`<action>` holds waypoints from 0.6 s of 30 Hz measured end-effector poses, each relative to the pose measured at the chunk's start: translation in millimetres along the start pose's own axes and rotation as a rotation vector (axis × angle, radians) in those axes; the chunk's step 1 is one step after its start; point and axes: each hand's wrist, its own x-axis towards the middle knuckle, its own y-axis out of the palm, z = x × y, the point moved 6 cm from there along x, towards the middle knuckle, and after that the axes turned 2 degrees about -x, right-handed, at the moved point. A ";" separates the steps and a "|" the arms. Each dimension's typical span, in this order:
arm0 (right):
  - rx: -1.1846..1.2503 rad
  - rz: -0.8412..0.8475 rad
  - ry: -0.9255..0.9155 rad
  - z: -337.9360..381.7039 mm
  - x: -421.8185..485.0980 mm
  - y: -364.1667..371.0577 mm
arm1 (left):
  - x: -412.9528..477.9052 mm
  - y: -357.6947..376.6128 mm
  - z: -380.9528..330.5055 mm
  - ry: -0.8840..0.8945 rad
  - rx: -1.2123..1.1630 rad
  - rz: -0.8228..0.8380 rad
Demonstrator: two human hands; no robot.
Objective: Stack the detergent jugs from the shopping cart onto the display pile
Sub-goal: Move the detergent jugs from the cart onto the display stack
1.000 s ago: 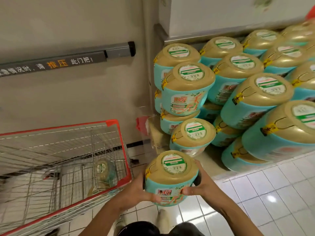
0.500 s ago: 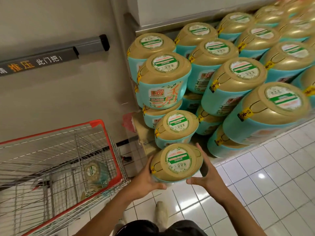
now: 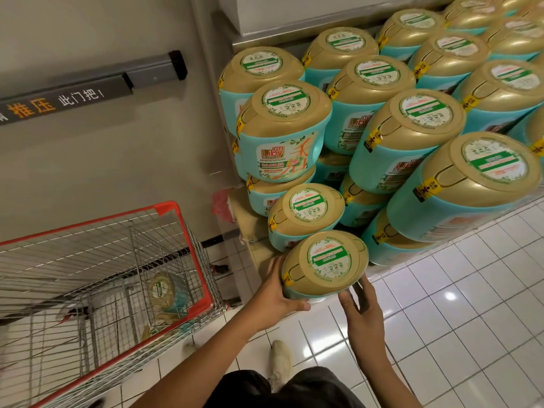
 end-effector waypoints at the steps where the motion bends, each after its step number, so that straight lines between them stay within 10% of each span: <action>1: -0.023 -0.022 0.016 -0.9 -1.3 -0.6 | 0.7 3.6 -1.9 0.003 0.008 -0.018; 18: -0.018 -0.104 0.112 -12.6 1.6 -11.6 | 4.1 19.8 11.9 -0.071 -0.012 -0.135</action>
